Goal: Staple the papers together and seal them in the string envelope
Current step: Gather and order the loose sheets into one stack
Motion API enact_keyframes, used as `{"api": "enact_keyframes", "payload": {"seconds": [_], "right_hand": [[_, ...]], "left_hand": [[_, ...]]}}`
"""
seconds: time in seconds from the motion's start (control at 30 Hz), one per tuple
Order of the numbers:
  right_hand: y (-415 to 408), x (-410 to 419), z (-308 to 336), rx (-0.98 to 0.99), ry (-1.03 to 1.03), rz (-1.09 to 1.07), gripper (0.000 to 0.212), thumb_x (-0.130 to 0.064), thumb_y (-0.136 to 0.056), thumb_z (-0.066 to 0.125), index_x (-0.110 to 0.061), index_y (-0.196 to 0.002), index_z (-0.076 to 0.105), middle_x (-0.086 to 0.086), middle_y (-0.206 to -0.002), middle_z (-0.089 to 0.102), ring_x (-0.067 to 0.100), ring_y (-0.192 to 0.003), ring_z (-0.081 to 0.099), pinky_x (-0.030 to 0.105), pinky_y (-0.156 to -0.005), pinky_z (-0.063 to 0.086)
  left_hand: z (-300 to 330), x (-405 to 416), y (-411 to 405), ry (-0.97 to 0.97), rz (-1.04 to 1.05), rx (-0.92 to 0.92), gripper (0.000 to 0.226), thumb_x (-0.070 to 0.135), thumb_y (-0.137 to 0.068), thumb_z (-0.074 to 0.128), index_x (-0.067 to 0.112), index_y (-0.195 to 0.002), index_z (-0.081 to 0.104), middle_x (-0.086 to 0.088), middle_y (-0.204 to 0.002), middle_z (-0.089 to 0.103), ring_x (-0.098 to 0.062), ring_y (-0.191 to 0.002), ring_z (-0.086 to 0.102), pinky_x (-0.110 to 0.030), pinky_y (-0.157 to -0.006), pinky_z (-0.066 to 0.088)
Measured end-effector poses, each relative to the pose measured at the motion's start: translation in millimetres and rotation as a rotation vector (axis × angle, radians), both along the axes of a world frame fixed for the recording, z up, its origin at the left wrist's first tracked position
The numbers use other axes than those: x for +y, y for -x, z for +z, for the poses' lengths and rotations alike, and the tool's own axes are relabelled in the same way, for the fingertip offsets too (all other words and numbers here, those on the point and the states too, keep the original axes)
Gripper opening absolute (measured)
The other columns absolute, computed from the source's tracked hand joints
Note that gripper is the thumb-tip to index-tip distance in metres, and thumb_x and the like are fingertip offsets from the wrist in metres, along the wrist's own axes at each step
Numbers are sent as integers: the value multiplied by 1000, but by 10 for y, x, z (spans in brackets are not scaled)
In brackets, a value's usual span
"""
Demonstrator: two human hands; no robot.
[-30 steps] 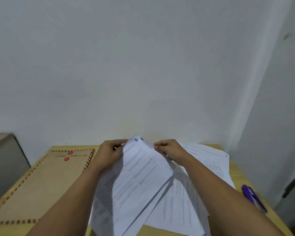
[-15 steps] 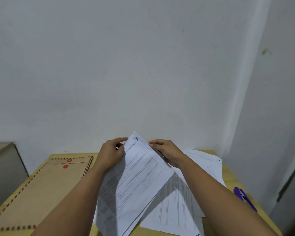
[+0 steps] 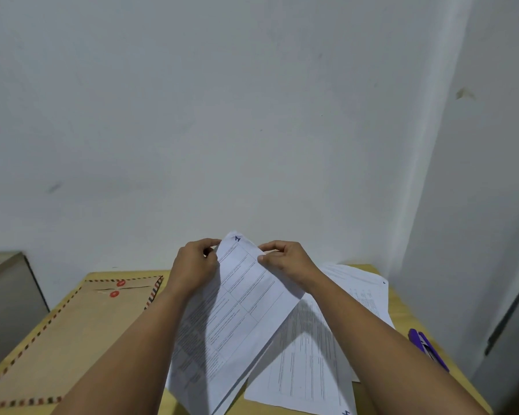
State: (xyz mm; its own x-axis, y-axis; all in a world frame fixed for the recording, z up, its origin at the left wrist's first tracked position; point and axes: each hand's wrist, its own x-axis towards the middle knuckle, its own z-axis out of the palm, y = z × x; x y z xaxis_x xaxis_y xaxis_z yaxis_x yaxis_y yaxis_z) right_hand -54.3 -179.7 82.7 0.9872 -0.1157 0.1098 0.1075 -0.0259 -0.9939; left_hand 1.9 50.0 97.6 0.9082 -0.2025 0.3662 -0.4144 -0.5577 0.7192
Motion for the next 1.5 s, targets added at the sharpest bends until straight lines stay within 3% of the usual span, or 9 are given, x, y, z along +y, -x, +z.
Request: {"api": "enact_keyframes", "payload": {"seconds": [0.2,0.3,0.43,0.6,0.93,1.03,1.13,1.27,1.5], "right_hand": [[-23,-44,54,-92,135,-81,21,-7,-93,77,-12,-113,77,10,-89,82,18,-87,78,26,-82,59],[0,-79,99,-99,171,-70,23,-6,-94,75,-12,-116,76,-4,-71,76,12,-77,75,22,-79,56],[37,-66,119,-110,240,-89,23,-7,-99,68,-10,-121,73,-15,-51,37,1,-53,44,11,-70,46],[96,1,122,-160,245,-147,25,-5,-101,63,-9,-124,73,-9,-58,31,2,-50,34,5,-62,39],[57,126,15,-182,285,-154,35,-12,-103,61,-23,-135,71,5,-94,72,7,-79,60,9,-74,48],[58,142,22,-173,240,-146,34,-11,-103,62,-19,-134,71,8,-113,77,8,-92,66,7,-77,50],[44,158,2,-160,204,-145,32,-13,-101,65,-19,-132,73,6,-114,77,9,-98,69,10,-85,51],[96,59,-4,-66,322,-154,38,-29,-98,70,-25,-136,69,3,-89,71,9,-89,68,24,-92,53],[612,-522,-241,554,718,-320,39,-25,-98,65,-3,-130,61,15,-105,78,28,-76,74,32,-68,54]], "left_hand": [[28,-11,-2,57,-39,-21,35,22,-96,55,29,-127,67,7,-118,64,-9,-93,66,-37,-84,55],[46,5,-9,6,-70,24,38,20,-95,52,30,-128,66,7,-100,72,-12,-86,67,-32,-74,54],[71,5,2,-38,-115,22,35,18,-97,55,32,-128,65,5,-90,71,-14,-83,66,-31,-69,52],[109,7,-10,-29,-136,7,35,17,-97,58,34,-126,67,6,-92,72,-17,-82,67,-37,-76,57],[79,14,7,-2,-168,15,37,18,-99,57,42,-125,68,13,-91,75,-5,-63,58,-22,-65,49],[85,-2,24,-26,-182,17,38,16,-100,54,32,-134,66,10,-114,74,6,-83,63,-17,-73,46],[96,-21,49,-43,-196,16,40,15,-101,53,29,-137,63,7,-129,69,-6,-102,63,-22,-83,46],[107,14,78,-127,-181,7,45,9,-98,50,27,-137,63,3,-129,70,-18,-110,66,-22,-85,42],[17,88,60,-271,-202,0,46,9,-96,53,27,-138,62,-3,-133,68,-23,-116,63,-27,-87,40]]}}
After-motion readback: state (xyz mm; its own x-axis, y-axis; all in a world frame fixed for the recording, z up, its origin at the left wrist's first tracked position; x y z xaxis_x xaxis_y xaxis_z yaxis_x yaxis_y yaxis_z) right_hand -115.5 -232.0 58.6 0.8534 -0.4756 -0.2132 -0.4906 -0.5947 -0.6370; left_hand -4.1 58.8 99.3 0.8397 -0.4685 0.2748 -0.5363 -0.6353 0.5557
